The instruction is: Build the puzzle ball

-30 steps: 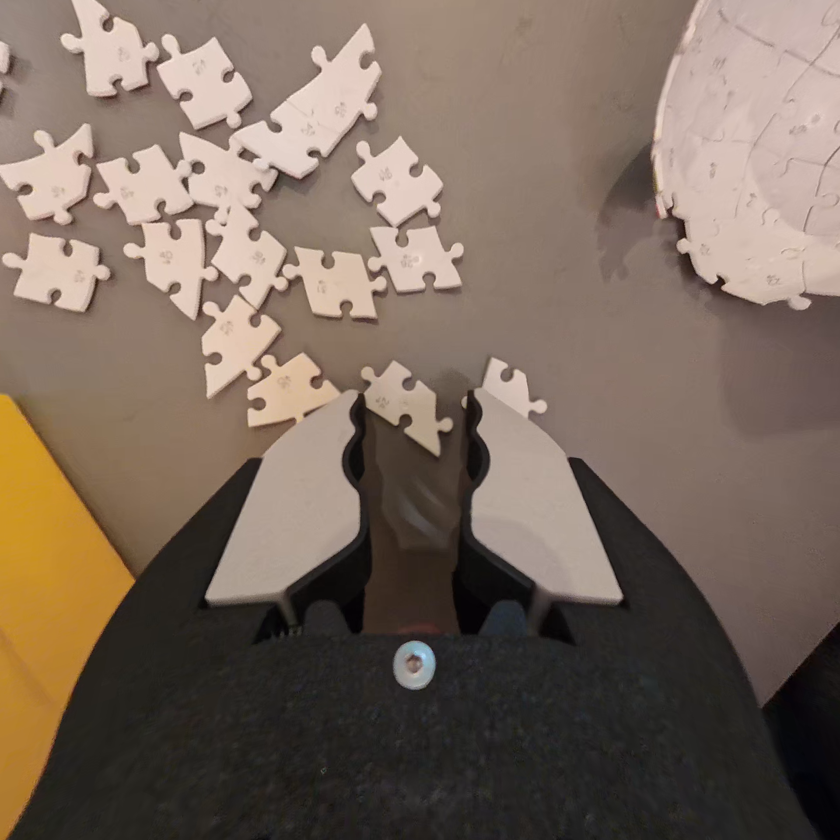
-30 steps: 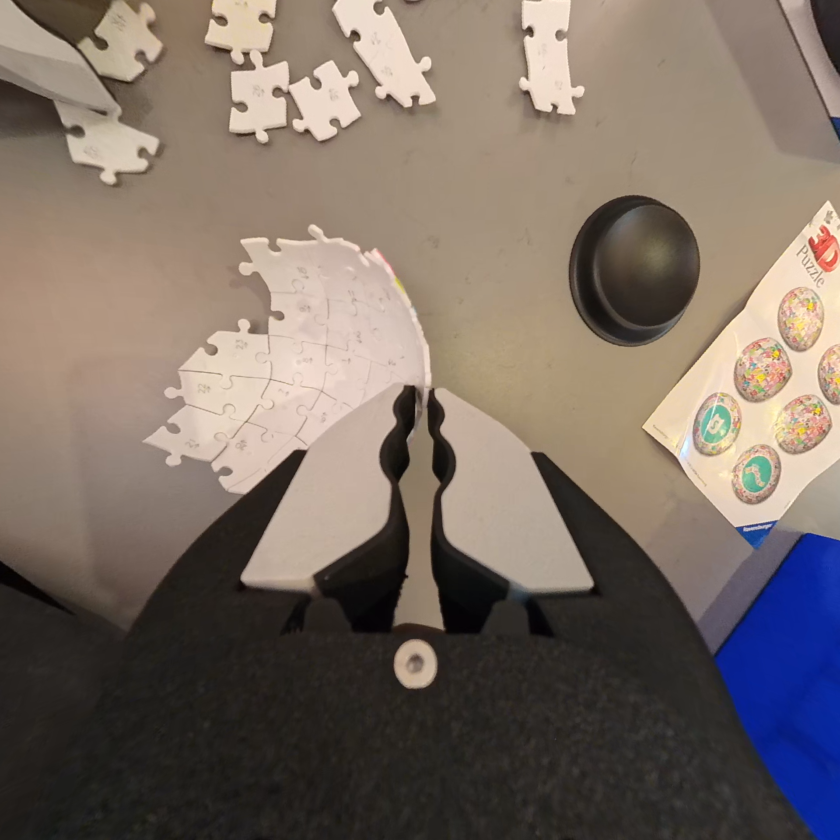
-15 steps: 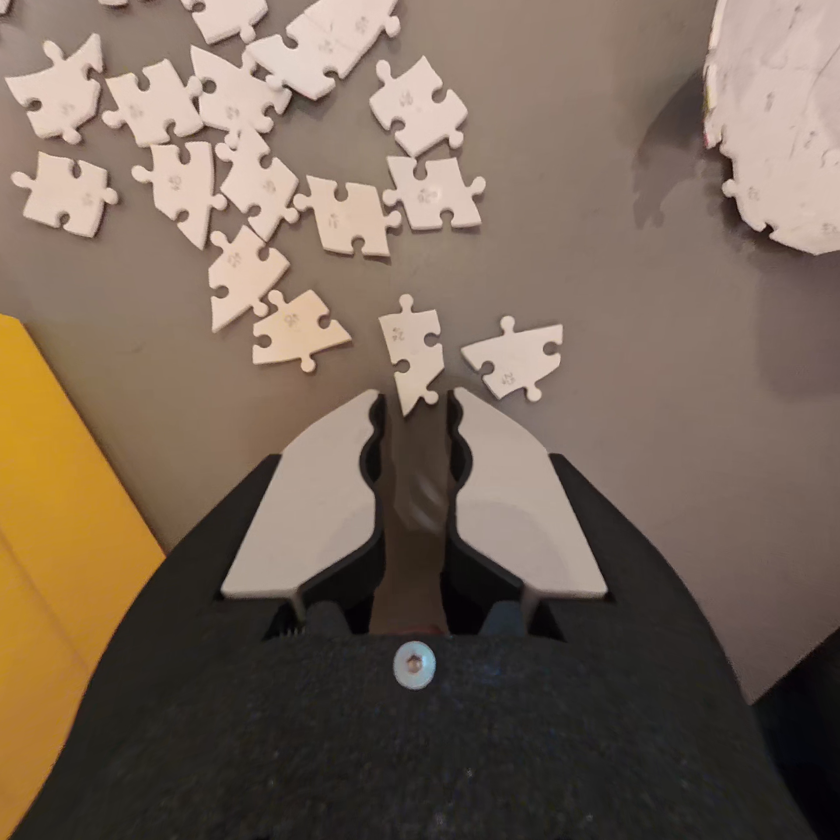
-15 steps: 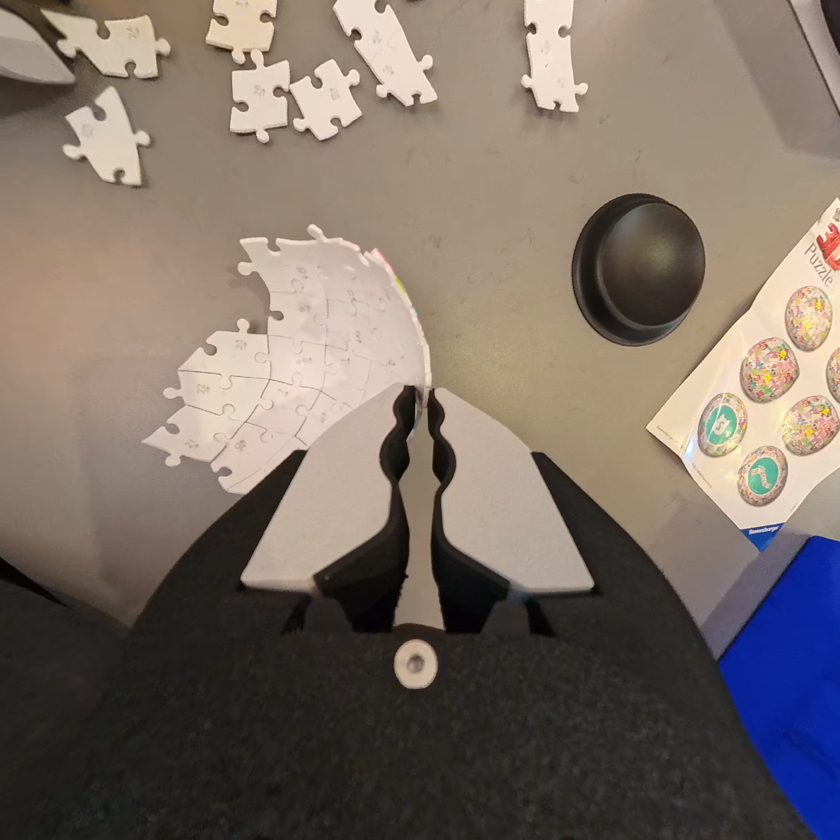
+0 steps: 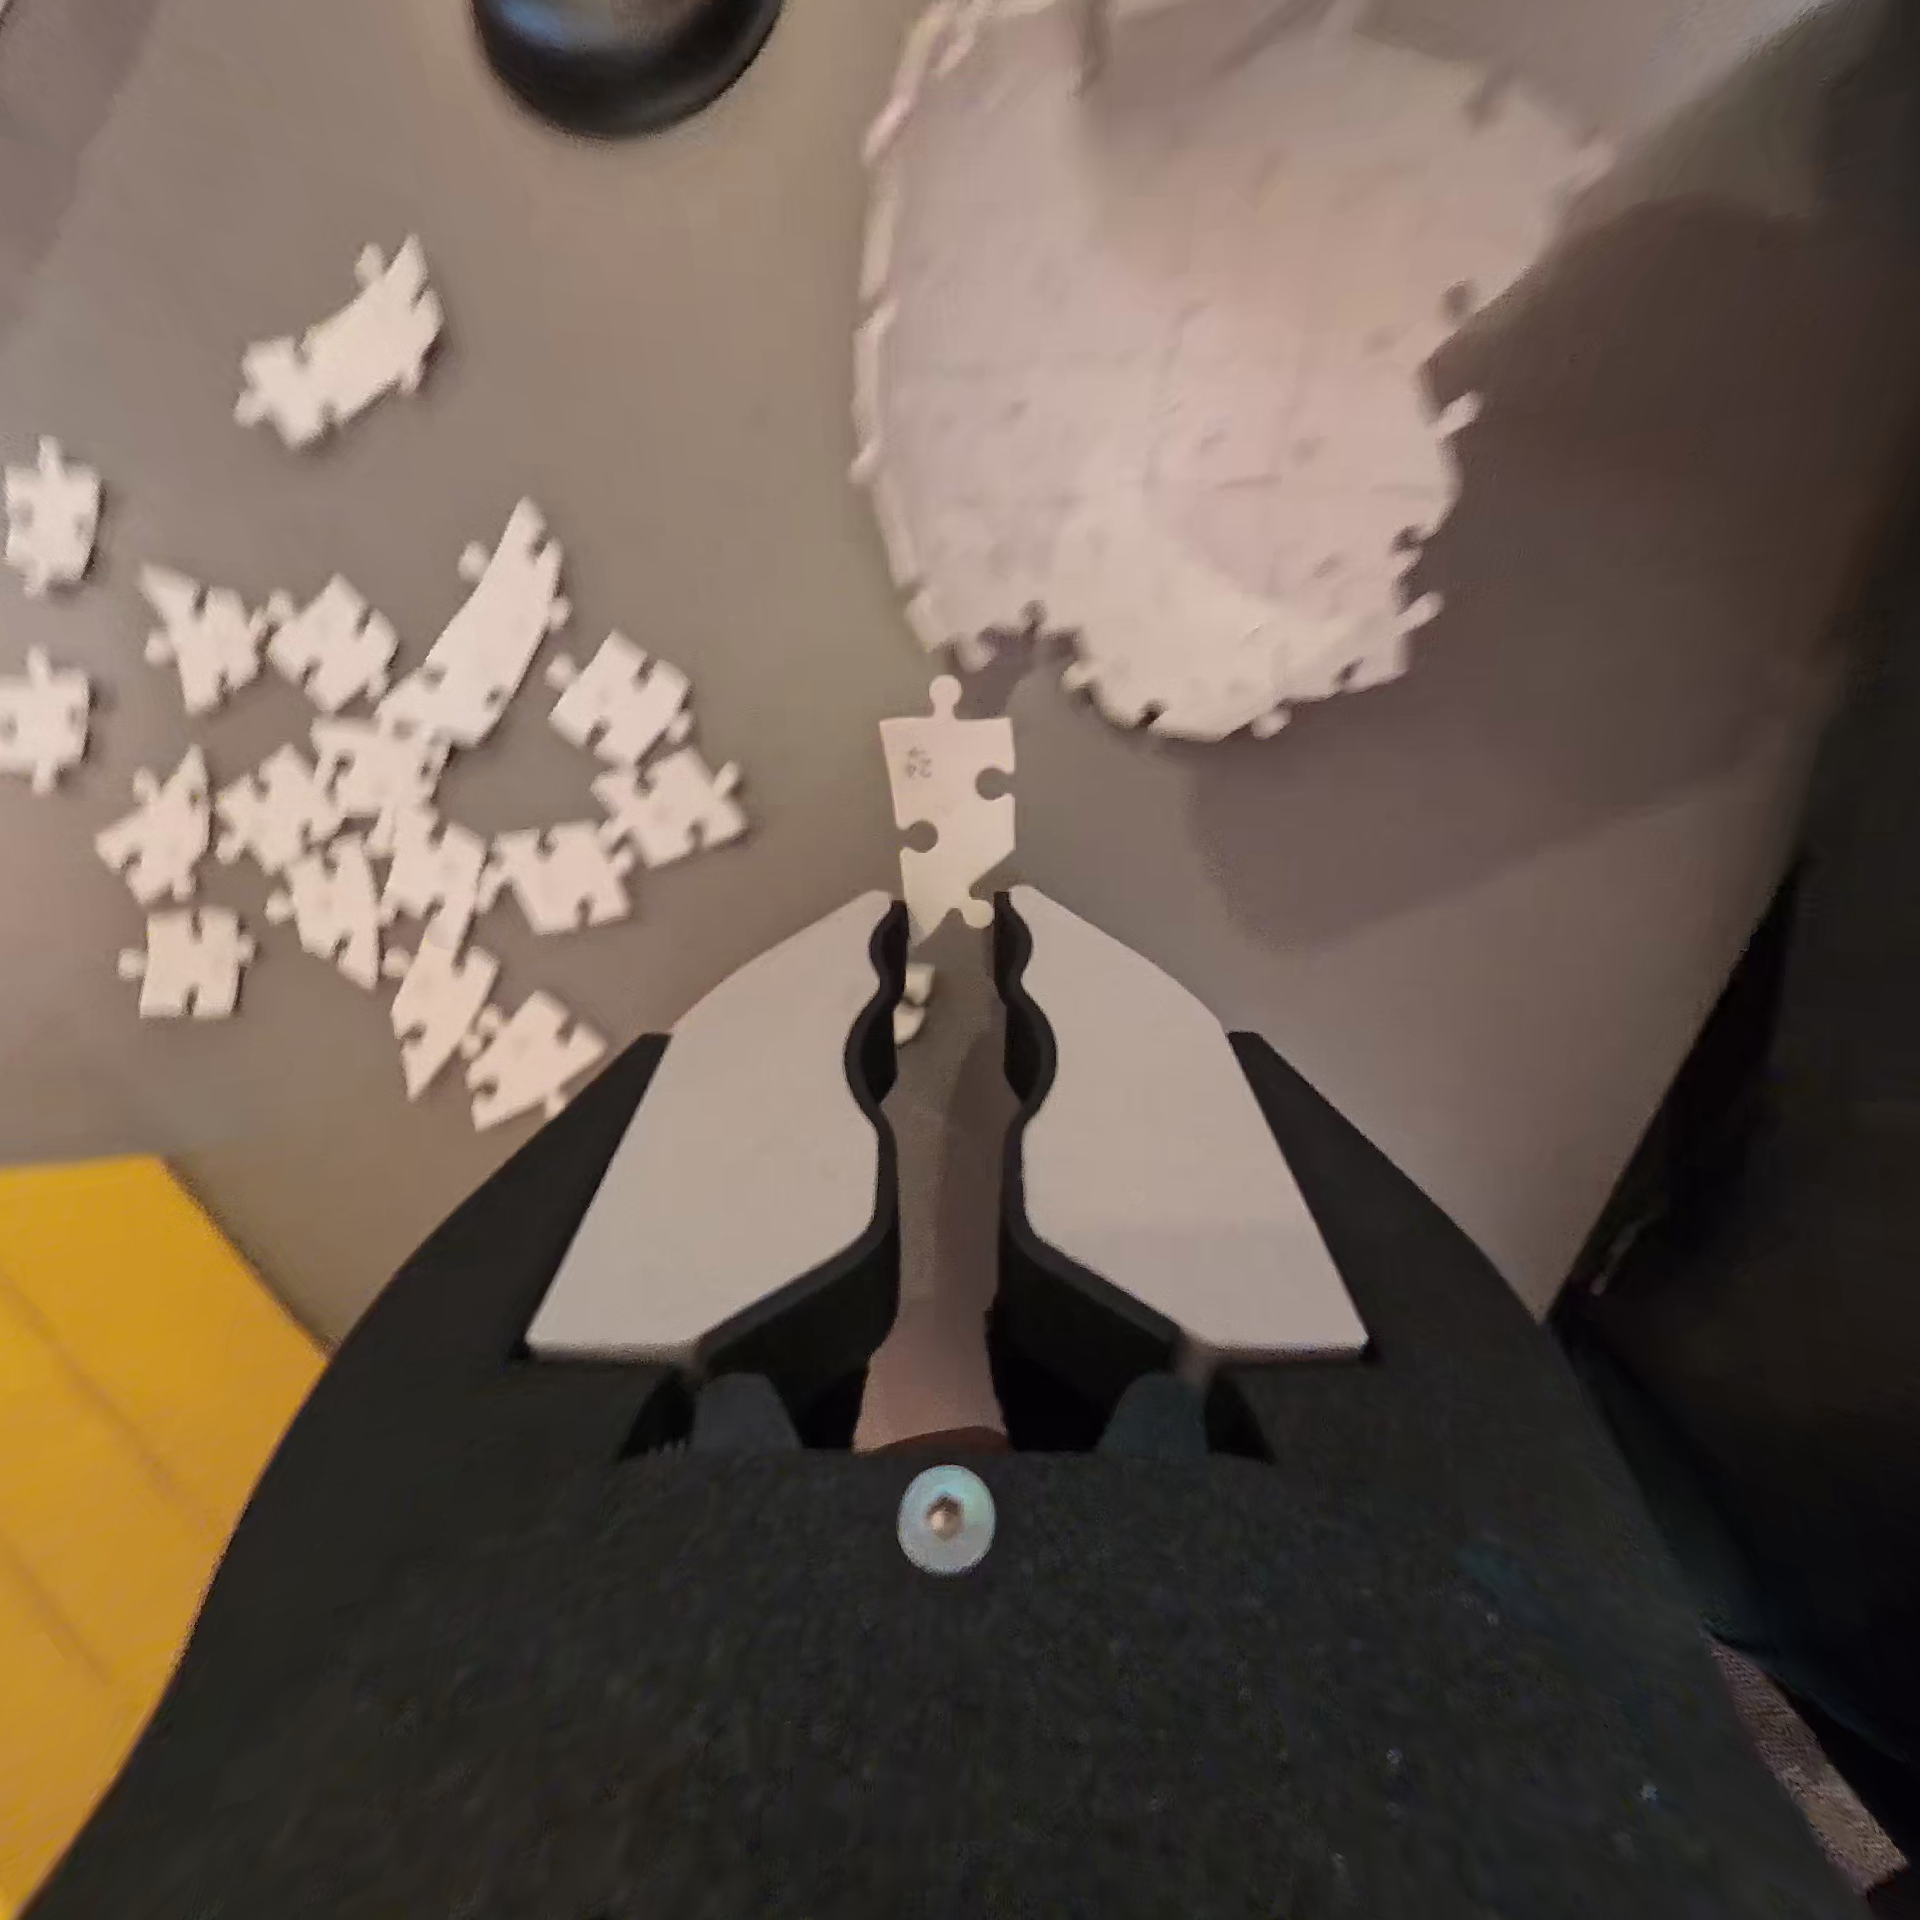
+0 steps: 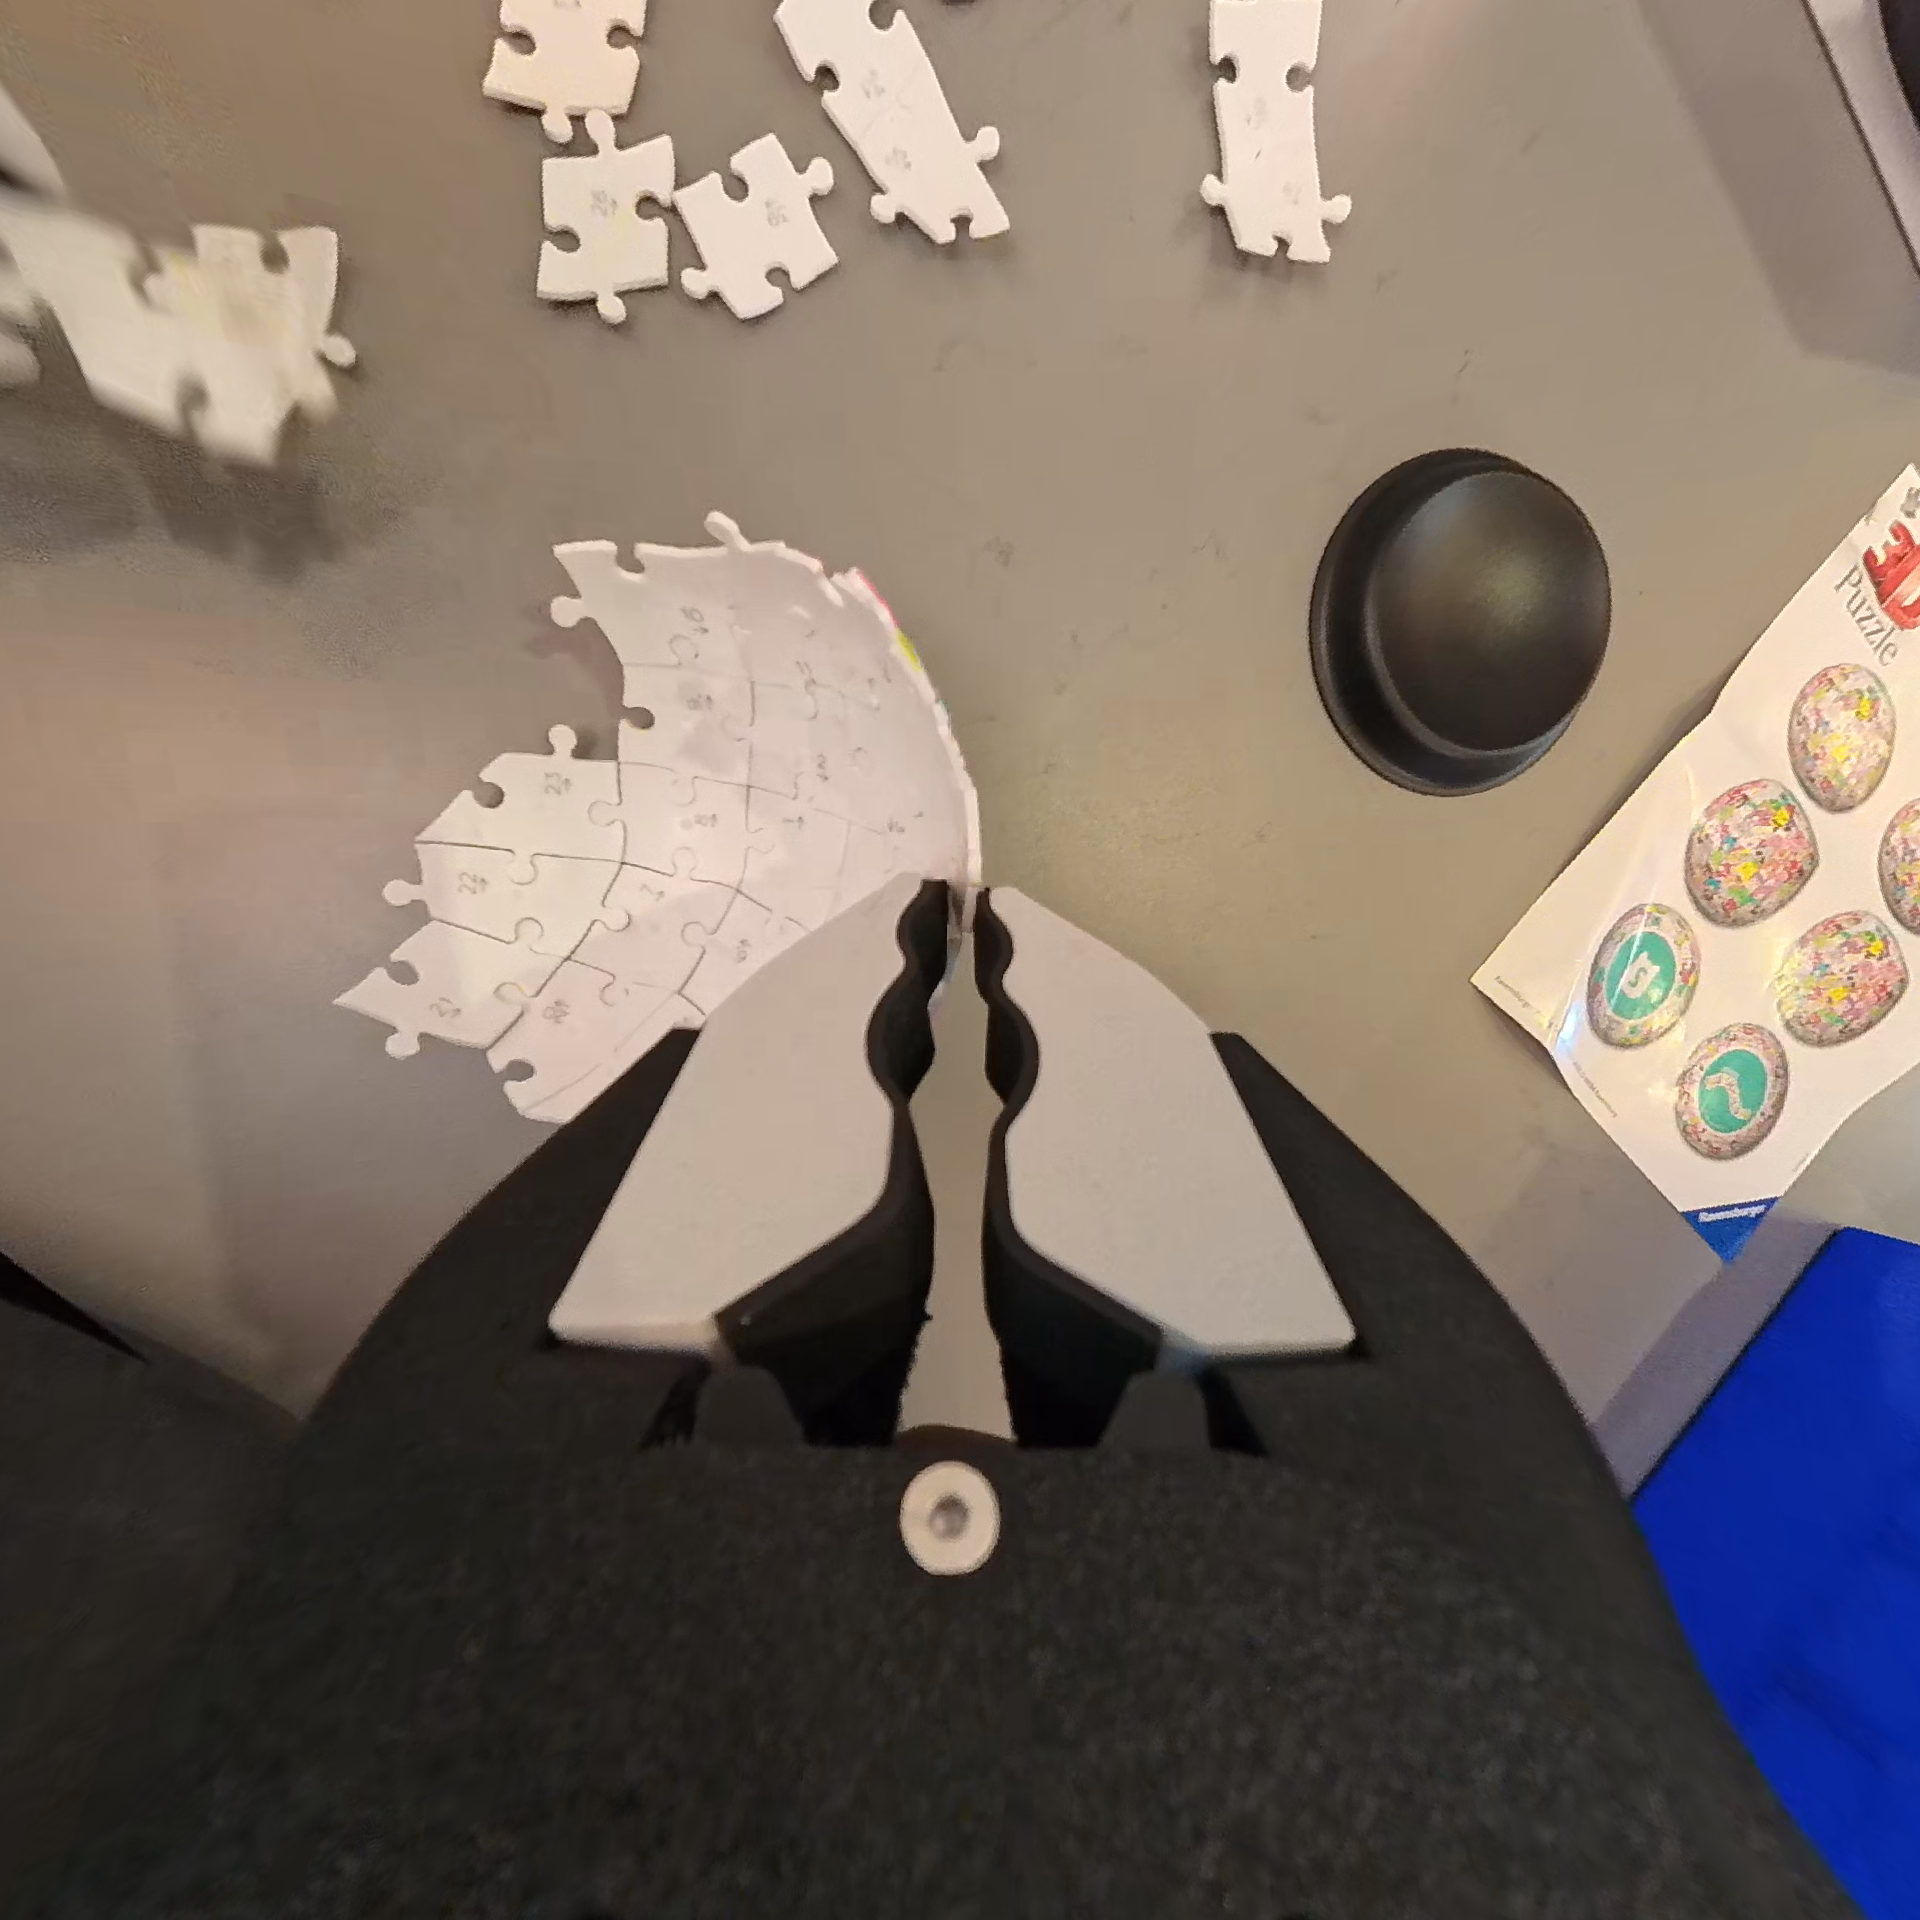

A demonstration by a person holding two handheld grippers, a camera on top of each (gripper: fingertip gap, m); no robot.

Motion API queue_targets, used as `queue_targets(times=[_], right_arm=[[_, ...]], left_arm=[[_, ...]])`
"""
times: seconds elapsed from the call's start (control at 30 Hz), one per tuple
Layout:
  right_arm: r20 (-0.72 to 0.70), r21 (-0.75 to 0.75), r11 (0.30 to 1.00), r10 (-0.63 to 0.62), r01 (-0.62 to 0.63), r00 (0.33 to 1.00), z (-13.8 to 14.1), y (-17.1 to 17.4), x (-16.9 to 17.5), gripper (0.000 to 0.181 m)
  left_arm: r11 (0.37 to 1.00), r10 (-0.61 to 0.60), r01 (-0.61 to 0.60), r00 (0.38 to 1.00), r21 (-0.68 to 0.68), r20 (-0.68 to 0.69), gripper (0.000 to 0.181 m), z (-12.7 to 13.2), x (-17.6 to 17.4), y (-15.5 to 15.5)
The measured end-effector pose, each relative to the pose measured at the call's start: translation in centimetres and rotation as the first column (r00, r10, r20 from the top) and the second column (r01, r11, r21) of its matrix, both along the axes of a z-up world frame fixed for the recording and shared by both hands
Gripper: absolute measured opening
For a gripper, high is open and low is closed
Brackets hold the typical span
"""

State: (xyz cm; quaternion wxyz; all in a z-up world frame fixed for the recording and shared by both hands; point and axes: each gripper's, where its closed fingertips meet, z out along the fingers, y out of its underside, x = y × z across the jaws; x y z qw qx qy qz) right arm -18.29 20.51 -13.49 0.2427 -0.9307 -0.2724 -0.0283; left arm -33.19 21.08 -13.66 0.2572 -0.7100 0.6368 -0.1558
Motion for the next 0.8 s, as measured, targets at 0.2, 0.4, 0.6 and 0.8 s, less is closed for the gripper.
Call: queue_targets(times=[0.2,0.4,0.6,0.8], right_arm=[[0.042,-0.123,0.992,-0.007,0.012,0.999,0.9,0.1,0.0,0.003],[0.105,-0.277,0.961,0.028,0.002,0.994,0.4,-0.6,-0.1,0.004],[0.09,-0.315,0.949,0.0,0.029,0.996,0.2,-0.8,0.1,0.004],[0.071,-0.313,0.948,-0.028,0.049,0.997,0.0,-1.0,0.4,0.004]], left_arm=[[0.995,-0.067,0.074,0.994,0.072,-0.089,0.015,-2.0,3.5,-2.2],[1.0,0.001,-0.003,0.996,-0.022,-0.088,0.015,-3.9,5.3,-3.4],[0.996,0.046,-0.054,0.991,-0.069,-0.125,0.015,-5.0,5.6,-4.5],[0.988,0.108,-0.123,0.983,-0.093,-0.151,0.015,-5.6,5.9,-4.7]])
